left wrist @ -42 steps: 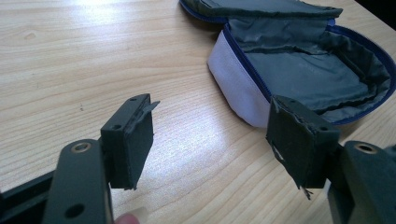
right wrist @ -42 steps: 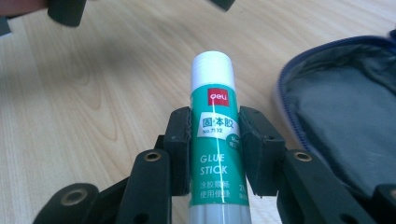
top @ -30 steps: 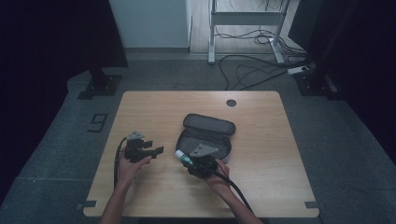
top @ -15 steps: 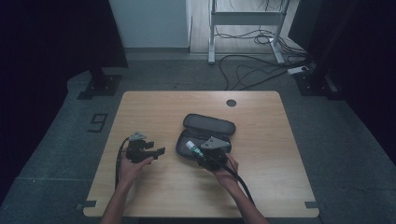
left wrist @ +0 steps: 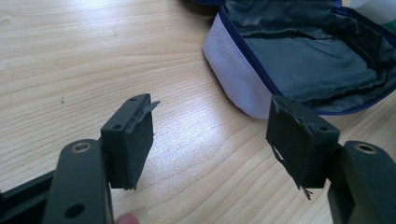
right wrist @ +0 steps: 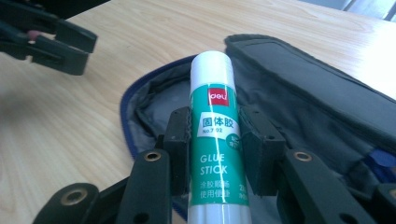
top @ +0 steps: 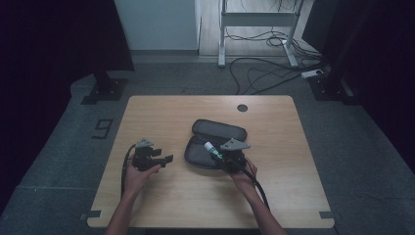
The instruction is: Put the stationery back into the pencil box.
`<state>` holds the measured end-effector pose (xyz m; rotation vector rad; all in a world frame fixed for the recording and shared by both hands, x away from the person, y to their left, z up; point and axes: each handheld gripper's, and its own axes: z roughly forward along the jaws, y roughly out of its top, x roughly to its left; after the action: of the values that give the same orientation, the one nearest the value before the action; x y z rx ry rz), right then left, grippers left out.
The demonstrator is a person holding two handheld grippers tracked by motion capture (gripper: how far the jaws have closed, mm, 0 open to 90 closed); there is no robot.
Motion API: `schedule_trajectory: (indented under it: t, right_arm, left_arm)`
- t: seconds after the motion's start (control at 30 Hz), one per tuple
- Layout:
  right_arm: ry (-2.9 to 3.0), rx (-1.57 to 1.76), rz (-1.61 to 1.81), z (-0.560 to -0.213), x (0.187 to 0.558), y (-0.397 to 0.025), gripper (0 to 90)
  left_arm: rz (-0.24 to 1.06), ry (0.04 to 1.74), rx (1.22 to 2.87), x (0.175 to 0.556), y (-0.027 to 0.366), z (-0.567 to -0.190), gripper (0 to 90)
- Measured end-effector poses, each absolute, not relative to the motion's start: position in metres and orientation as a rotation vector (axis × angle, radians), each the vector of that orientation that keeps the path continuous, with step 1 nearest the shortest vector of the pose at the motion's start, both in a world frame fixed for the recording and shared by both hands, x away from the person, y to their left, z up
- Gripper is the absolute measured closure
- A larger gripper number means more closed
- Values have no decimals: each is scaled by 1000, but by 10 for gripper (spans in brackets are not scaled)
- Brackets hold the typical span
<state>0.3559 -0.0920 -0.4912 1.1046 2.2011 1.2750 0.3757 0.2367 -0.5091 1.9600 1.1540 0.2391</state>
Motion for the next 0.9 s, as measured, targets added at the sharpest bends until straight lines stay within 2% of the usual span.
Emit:
schedule_trajectory:
  t: [0.27,0.9]
  right_arm:
    - [2176,1157,1248,-498,364,-100,645]
    - [2231,1148,1121,-521,382,-88,641]
  left_arm:
    - [234,1154,1964,375,235,-510,321]
    - [216,1150,2000,377,230,-515,316]
